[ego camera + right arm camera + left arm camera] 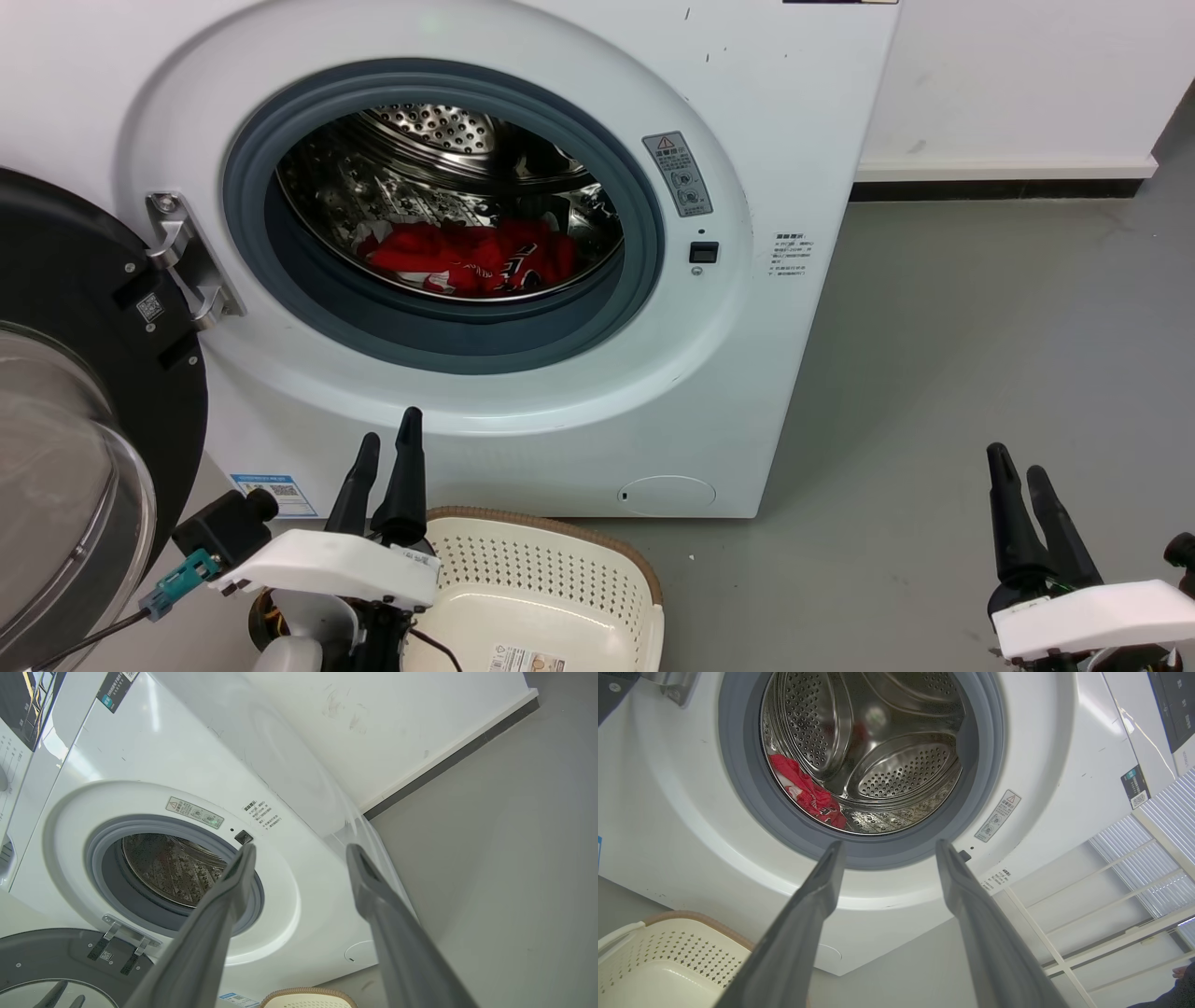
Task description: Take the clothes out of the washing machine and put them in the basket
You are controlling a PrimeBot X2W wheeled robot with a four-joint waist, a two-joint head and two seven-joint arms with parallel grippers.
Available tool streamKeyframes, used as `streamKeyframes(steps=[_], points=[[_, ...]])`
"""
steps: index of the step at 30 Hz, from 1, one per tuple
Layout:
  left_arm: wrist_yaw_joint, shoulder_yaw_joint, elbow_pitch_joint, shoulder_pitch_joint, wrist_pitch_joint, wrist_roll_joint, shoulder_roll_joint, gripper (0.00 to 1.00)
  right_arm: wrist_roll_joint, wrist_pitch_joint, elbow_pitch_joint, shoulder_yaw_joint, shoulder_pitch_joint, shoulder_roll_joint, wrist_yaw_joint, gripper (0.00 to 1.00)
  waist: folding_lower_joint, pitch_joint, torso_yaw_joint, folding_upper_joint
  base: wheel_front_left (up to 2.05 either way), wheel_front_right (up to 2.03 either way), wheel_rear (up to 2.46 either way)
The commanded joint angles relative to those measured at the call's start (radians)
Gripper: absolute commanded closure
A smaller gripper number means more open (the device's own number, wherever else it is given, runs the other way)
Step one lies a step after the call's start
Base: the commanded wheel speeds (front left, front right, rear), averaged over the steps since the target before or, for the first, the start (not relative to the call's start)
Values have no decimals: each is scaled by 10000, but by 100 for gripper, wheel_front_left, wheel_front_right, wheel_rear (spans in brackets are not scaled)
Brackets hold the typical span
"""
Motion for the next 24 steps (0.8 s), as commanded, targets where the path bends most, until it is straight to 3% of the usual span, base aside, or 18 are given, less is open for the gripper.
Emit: streamKeyframes(steps=[1, 24], points=[[35, -14, -121, -233, -86, 308, 38, 0, -300, -33, -228, 19, -40, -10, 11, 0, 0, 1, 10, 0, 0, 0, 0], [370, -271, -29, -421, -697, 3792, 30, 0, -3924, -1, -1045, -210, 383, 44, 16, 0, 0, -13, 232, 0, 0, 0, 0]])
